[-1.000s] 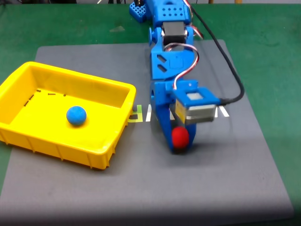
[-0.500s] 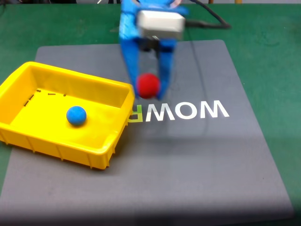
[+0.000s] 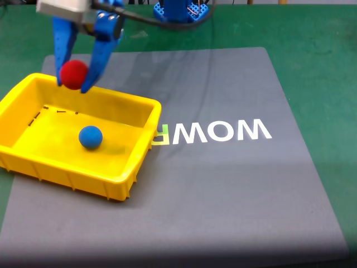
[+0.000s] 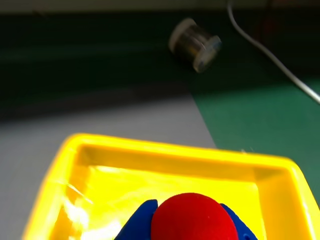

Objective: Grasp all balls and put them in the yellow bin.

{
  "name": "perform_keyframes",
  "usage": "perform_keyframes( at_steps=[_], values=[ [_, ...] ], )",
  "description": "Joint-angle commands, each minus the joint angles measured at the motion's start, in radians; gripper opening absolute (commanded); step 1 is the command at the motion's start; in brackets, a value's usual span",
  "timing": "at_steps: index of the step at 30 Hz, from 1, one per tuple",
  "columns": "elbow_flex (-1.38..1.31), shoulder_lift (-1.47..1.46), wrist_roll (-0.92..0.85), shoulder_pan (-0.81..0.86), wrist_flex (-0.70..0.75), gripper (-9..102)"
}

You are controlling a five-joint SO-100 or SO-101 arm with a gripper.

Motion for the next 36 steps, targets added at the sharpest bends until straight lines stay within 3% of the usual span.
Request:
perform_keyframes(
  at_steps=[1,6,9,11,36],
  values=[
    [-0.009,0.067,-0.003,0.028,-0.009,0],
    [-0.006,0.060,0.012,0.034,-0.029,4],
    [-0.006,0.058,0.020,0.032,-0.029,36],
    [-0.006,0.058,0.025,0.031,-0.029,45],
    [-0.003,0.161,0.084,-0.015,0.009,49]
  ],
)
